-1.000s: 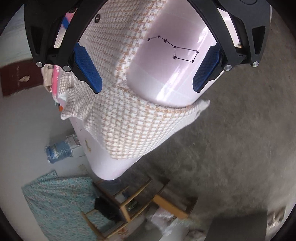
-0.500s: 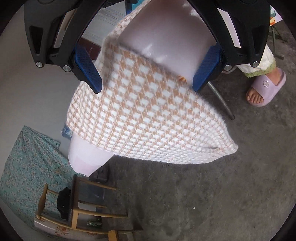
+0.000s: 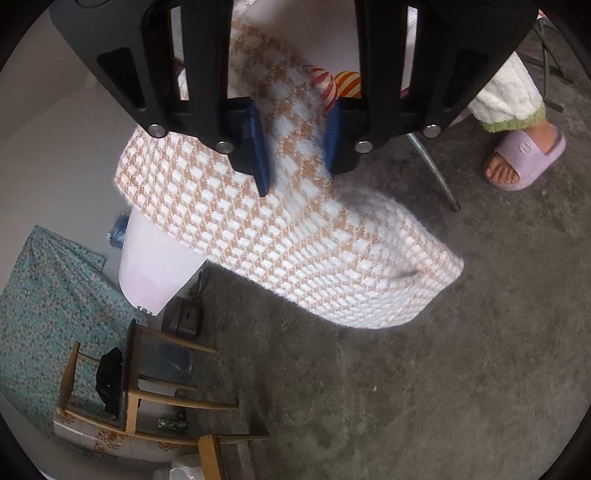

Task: Fold large clothes

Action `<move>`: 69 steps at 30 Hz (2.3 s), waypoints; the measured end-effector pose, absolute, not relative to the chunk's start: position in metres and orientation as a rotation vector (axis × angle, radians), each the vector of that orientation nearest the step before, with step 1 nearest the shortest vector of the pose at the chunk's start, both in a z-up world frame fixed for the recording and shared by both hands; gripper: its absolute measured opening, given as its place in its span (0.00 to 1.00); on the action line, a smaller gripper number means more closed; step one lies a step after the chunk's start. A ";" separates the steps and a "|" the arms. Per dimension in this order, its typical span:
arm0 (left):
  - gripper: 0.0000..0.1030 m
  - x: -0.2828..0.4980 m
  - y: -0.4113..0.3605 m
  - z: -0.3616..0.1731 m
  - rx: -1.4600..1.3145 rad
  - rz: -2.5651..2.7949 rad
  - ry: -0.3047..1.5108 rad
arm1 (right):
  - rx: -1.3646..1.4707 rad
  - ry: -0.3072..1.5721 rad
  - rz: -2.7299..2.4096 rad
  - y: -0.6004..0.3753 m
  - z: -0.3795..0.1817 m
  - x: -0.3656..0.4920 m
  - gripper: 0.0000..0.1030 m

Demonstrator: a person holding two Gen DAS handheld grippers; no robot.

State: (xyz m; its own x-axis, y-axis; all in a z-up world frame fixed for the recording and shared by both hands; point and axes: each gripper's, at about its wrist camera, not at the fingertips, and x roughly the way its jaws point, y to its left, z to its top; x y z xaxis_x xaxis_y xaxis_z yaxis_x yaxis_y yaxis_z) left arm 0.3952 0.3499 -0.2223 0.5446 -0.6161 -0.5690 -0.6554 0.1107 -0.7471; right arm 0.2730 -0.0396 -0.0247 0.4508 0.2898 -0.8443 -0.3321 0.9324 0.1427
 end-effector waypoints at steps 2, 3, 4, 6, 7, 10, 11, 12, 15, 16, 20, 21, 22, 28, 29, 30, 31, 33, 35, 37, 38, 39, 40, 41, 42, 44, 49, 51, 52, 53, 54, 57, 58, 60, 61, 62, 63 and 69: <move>0.15 0.400 0.353 -0.196 -1.410 0.094 1.100 | -0.042 1.030 0.380 -0.041 -0.024 0.272 0.88; 0.14 0.401 0.353 -0.180 -1.328 0.121 1.091 | -0.039 1.028 0.378 -0.043 -0.023 0.272 0.88; 0.14 0.403 0.352 -0.162 -1.239 0.150 1.076 | -0.037 1.025 0.376 -0.044 -0.022 0.271 0.88; 0.13 0.407 0.343 -0.121 -1.033 0.200 1.029 | -0.033 1.014 0.370 -0.049 -0.019 0.269 0.87; 0.13 0.408 0.334 -0.096 -0.919 0.231 0.999 | -0.031 1.009 0.368 -0.051 -0.016 0.267 0.87; 0.12 0.407 0.294 -0.024 -0.586 0.283 0.884 | -0.032 0.985 0.355 -0.058 -0.009 0.261 0.87; 0.12 0.405 0.274 0.003 -0.455 0.287 0.833 | -0.032 0.975 0.349 -0.061 -0.005 0.258 0.87; 0.13 0.401 0.246 0.030 -0.314 0.278 0.777 | -0.031 0.967 0.343 -0.064 -0.003 0.255 0.87; 0.13 0.381 0.155 0.083 0.033 0.200 0.643 | -0.022 0.950 0.319 -0.074 0.005 0.247 0.87; 0.13 0.374 0.127 0.092 0.116 0.158 0.617 | -0.017 0.945 0.310 -0.078 0.007 0.244 0.87; 0.14 0.344 0.030 0.091 0.343 -0.036 0.620 | 0.009 0.932 0.262 -0.098 0.012 0.228 0.87; 0.16 0.338 0.012 0.084 0.362 -0.088 0.653 | 0.020 0.932 0.252 -0.103 0.013 0.225 0.87; 0.17 0.334 0.000 0.075 0.367 -0.134 0.695 | 0.031 0.937 0.239 -0.111 0.012 0.221 0.87; 0.61 0.301 -0.021 0.003 0.366 -0.223 0.868 | 0.095 1.017 0.193 -0.147 -0.008 0.213 0.87; 0.67 0.295 -0.020 -0.005 0.367 -0.225 0.876 | 0.101 1.030 0.191 -0.150 -0.013 0.213 0.87; 0.74 0.289 -0.019 -0.010 0.368 -0.212 0.882 | 0.101 1.043 0.188 -0.152 -0.017 0.212 0.87; 0.75 0.287 -0.016 -0.015 0.364 -0.196 0.891 | 0.100 1.050 0.186 -0.153 -0.019 0.213 0.87; 0.79 0.280 -0.010 -0.026 0.344 -0.176 0.922 | 0.095 1.057 0.189 -0.153 -0.025 0.212 0.87; 0.81 0.279 -0.008 -0.038 0.341 -0.135 0.943 | 0.088 1.073 0.186 -0.151 -0.034 0.215 0.88; 0.82 0.282 -0.005 -0.044 0.320 -0.109 0.968 | 0.084 1.073 0.194 -0.151 -0.041 0.215 0.94; 0.83 0.281 0.001 -0.049 0.296 -0.102 0.981 | 0.062 1.060 0.191 -0.149 -0.041 0.214 0.94; 0.84 0.280 0.006 -0.051 0.277 -0.093 0.993 | 0.040 1.058 0.186 -0.146 -0.043 0.214 0.94; 0.84 0.280 0.011 -0.056 0.257 -0.084 1.007 | 0.027 1.057 0.183 -0.144 -0.044 0.214 0.94; 0.86 0.281 0.015 -0.061 0.239 -0.077 1.021 | 0.017 1.055 0.179 -0.143 -0.044 0.214 0.94; 0.89 0.283 0.018 -0.061 0.213 -0.077 1.018 | 0.018 1.055 0.178 -0.143 -0.045 0.213 0.94; 0.92 0.285 0.030 -0.063 0.151 -0.078 1.022 | 0.032 1.054 0.182 -0.144 -0.045 0.212 0.94; 0.93 0.286 0.044 -0.068 0.070 -0.093 1.042 | 0.019 1.033 0.186 -0.145 -0.044 0.211 0.94; 0.93 0.284 0.045 -0.068 0.068 -0.103 1.030 | 0.017 1.027 0.199 -0.145 -0.044 0.209 0.94; 0.93 0.284 0.046 -0.069 0.066 -0.107 1.027 | 0.017 1.036 0.209 -0.146 -0.043 0.209 0.94; 0.93 0.284 0.046 -0.069 0.070 -0.111 1.026 | 0.015 1.053 0.220 -0.146 -0.042 0.207 0.94; 0.93 0.283 0.046 -0.069 0.071 -0.116 1.023 | 0.017 1.088 0.230 -0.147 -0.041 0.211 0.94; 0.93 0.281 0.047 -0.070 0.072 -0.121 1.012 | 0.048 1.162 0.226 -0.151 -0.027 0.221 0.94; 0.93 0.280 0.047 -0.070 0.072 -0.123 1.011 | 0.059 1.144 0.235 -0.152 -0.016 0.223 0.94; 0.93 0.278 0.051 -0.068 0.069 -0.135 1.015 | 0.064 1.083 0.270 -0.149 0.013 0.232 0.94; 0.93 0.278 0.053 -0.066 0.064 -0.143 1.017 | 0.070 1.053 0.302 -0.146 0.027 0.238 0.94; 0.93 0.278 0.056 -0.064 0.054 -0.154 1.017 | 0.081 1.019 0.340 -0.142 0.042 0.246 0.94; 0.93 0.275 0.061 -0.059 0.030 -0.168 1.003 | 0.088 0.987 0.376 -0.136 0.056 0.257 0.94; 0.93 0.276 0.084 -0.047 -0.023 -0.165 0.976 | 0.039 0.960 0.566 -0.064 0.090 0.358 0.94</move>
State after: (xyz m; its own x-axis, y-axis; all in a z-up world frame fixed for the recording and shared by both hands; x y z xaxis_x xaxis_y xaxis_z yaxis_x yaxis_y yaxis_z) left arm 0.2760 0.0836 -0.0468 0.5489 -0.1498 -0.8223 0.1287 0.9872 -0.0939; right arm 0.3582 -0.0637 0.0899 0.4405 0.4727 -0.7632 -0.4390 0.8550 0.2762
